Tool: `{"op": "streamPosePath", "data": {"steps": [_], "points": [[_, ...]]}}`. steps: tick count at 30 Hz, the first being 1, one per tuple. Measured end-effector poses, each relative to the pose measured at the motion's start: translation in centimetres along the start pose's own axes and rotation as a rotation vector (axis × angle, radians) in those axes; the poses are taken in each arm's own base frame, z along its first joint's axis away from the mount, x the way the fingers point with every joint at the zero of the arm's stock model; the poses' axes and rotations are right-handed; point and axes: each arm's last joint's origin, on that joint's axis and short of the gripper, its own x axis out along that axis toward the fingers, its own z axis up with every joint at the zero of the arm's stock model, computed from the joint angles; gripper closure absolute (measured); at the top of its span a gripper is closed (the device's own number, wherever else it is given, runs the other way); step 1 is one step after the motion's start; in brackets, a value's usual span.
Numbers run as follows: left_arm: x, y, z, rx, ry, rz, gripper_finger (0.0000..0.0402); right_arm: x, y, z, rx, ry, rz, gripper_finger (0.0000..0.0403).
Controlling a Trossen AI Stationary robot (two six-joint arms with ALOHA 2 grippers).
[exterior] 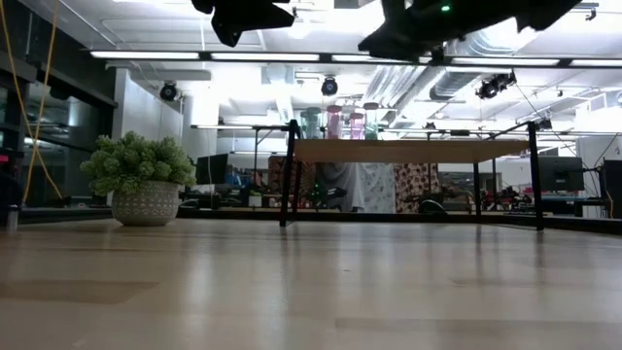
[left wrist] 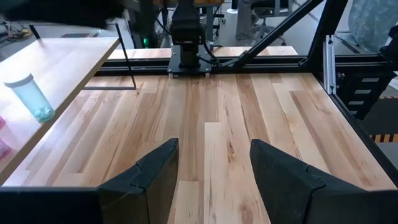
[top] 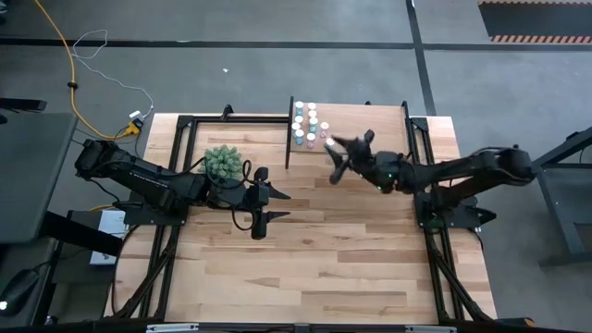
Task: Pick and place medicine bottles onto shelf by color
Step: Return to Home Position
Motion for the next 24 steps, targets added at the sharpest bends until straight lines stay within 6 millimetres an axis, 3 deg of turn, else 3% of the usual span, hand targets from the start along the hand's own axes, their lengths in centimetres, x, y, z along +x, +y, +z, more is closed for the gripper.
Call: {"op": "streamPosePath", "data": {"steps": [5, 10, 17, 24], "points": [[0.0, 0.0, 0.0, 0.0, 0.0, 0.0, 0.0211, -2.8, 1.1, -1.3, -0.078, 0.211, 0.155, 0.0257], [0.0, 0.0, 0.0, -0.004, -0.001, 0.0, 0.0211, -3.5, 1.5, -3.9, -0.1, 0.331, 0.175, 0.0289], [0.0, 0.0, 0.0, -0.009, -0.005, 0.0, 0.0211, -1.6, -0.1, -6.3, -0.053, 0.302, 0.068, 0.0393], [0.0, 0.0, 0.0, -0.001, -0.005, 0.0, 0.0211, 0.4, -1.1, -7.7, -0.021, 0.333, 0.048, 0.04]]}}
